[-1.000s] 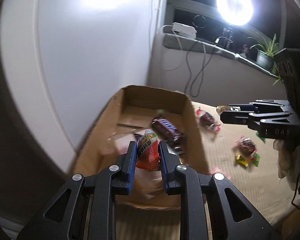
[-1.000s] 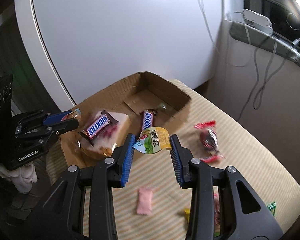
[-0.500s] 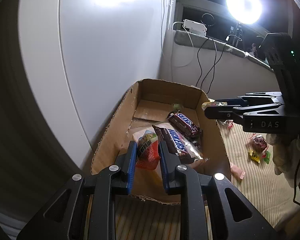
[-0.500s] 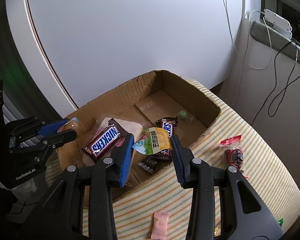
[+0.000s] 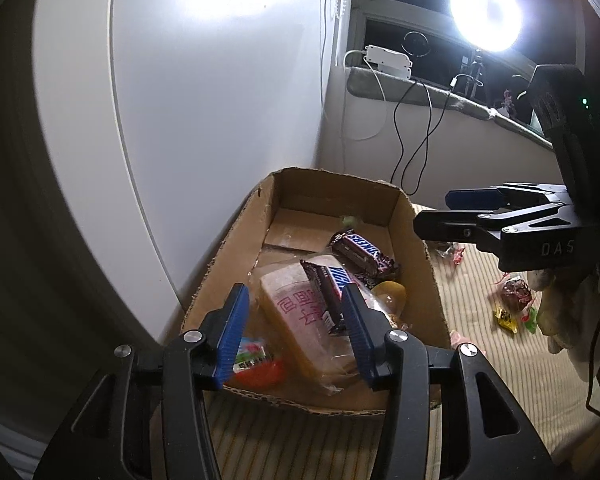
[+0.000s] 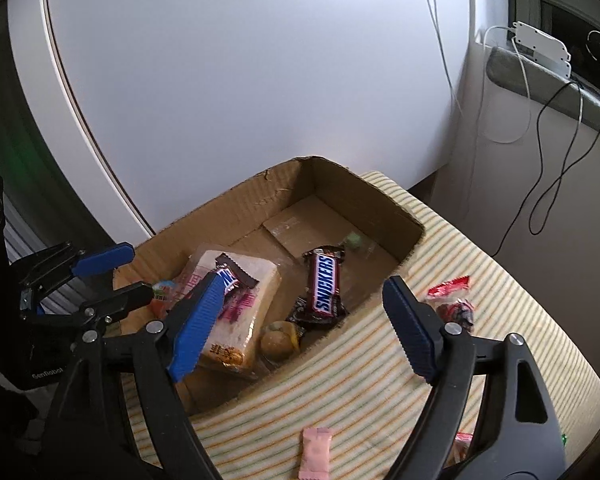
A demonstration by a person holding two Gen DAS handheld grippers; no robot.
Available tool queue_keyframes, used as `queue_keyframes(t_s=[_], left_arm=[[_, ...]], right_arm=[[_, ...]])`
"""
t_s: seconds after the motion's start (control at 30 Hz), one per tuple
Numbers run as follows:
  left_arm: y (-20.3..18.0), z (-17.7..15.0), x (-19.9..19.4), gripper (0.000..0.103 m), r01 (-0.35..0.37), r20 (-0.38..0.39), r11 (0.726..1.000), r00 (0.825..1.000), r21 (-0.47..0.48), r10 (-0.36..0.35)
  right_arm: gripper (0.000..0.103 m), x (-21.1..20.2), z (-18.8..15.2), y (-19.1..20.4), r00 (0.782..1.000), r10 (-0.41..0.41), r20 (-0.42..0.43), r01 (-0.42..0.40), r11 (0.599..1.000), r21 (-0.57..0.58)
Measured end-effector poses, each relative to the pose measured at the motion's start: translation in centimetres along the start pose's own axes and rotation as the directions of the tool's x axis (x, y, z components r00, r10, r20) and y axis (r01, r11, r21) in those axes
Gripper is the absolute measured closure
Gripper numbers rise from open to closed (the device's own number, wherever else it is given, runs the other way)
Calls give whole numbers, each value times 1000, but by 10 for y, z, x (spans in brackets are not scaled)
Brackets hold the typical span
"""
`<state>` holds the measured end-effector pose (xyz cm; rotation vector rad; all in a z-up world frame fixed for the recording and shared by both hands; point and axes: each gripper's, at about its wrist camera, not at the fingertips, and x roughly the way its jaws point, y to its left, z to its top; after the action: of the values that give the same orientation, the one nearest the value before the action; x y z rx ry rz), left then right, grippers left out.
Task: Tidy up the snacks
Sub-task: 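Move both open grippers back over the candies on the bed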
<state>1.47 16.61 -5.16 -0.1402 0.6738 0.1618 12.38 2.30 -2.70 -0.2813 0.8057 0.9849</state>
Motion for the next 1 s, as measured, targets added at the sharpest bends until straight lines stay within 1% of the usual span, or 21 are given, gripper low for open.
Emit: queue_keyframes(t_s=[0.27, 0.53, 0.7, 0.83, 1.0], left_arm=[[-17, 0, -9, 56, 38, 12, 999, 999, 22, -38], [-47, 0, -14, 56, 110, 14, 992, 994, 59, -111], [-72, -4, -17, 56, 161, 1, 983, 987, 90, -162], [-94, -8, -14, 56, 204, -24, 972, 979, 115, -203], [-121, -15, -8, 56, 253, -59, 957, 967, 143, -247]], right_arm=[[19, -27, -13, -16, 999, -32, 14, 32, 999, 23], [19, -72, -38, -44, 995, -90, 38, 87, 994, 70], [19, -102, -66, -67, 989, -142, 38, 137, 984, 113], [19, -119, -91, -84, 983, -182, 23, 177, 974, 141], [19, -129, -120, -99, 977, -211, -8, 210, 965, 155]])
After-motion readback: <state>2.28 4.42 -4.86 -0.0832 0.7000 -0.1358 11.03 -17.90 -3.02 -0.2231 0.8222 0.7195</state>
